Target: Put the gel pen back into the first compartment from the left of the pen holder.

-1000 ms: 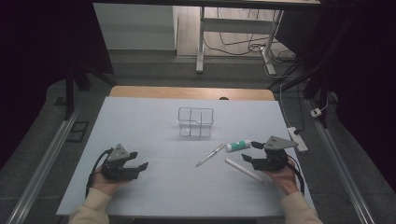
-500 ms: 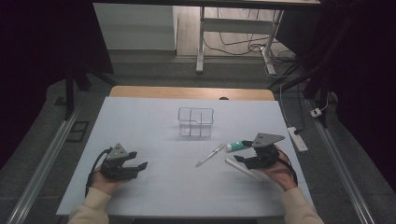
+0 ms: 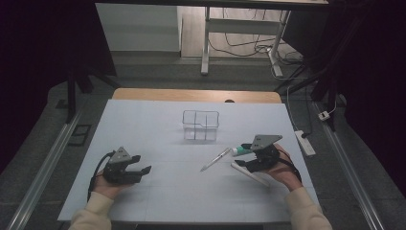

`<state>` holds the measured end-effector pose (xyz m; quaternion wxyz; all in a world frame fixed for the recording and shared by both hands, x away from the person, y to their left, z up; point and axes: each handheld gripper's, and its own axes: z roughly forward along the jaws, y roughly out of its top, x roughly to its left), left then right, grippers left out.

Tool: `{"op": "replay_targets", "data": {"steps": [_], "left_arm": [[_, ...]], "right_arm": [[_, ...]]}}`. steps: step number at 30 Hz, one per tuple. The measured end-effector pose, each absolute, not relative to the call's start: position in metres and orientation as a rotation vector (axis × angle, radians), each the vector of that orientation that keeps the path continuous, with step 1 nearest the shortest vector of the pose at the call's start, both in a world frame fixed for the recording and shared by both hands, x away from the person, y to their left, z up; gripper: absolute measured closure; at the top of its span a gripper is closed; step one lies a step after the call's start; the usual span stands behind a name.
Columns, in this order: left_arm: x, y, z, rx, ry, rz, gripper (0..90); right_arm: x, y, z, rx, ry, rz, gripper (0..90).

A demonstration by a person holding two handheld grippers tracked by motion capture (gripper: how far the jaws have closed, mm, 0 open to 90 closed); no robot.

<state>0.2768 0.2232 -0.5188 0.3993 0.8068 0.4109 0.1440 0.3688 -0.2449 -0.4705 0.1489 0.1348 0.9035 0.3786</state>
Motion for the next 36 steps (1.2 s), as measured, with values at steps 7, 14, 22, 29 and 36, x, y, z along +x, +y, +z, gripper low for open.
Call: {"op": "replay_targets", "data": {"steps": [7,14,22,29,36], "left_arm": [[0.278,0.224,-0.519,2.038,1.034,0.358,36.0],[0.279,0.223,-0.519,2.042,1.033,0.36,36.0],[0.279,0.225,-0.517,2.033,1.041,0.371,36.1],[0.28,0.225,-0.518,2.041,1.04,0.367,36.1],[0.281,0.225,-0.519,2.048,1.042,0.367,36.0]], "right_arm": [[0.372,-0.231,-0.469,0.311,2.64,1.022,36.7],[0.376,-0.217,-0.465,0.258,2.658,1.009,37.5],[0.381,-0.202,-0.463,0.169,2.707,0.97,36.9],[0.387,-0.19,-0.468,0.116,2.749,0.931,35.8],[0.392,-0.185,-0.468,0.01,2.736,0.927,36.8]]}}
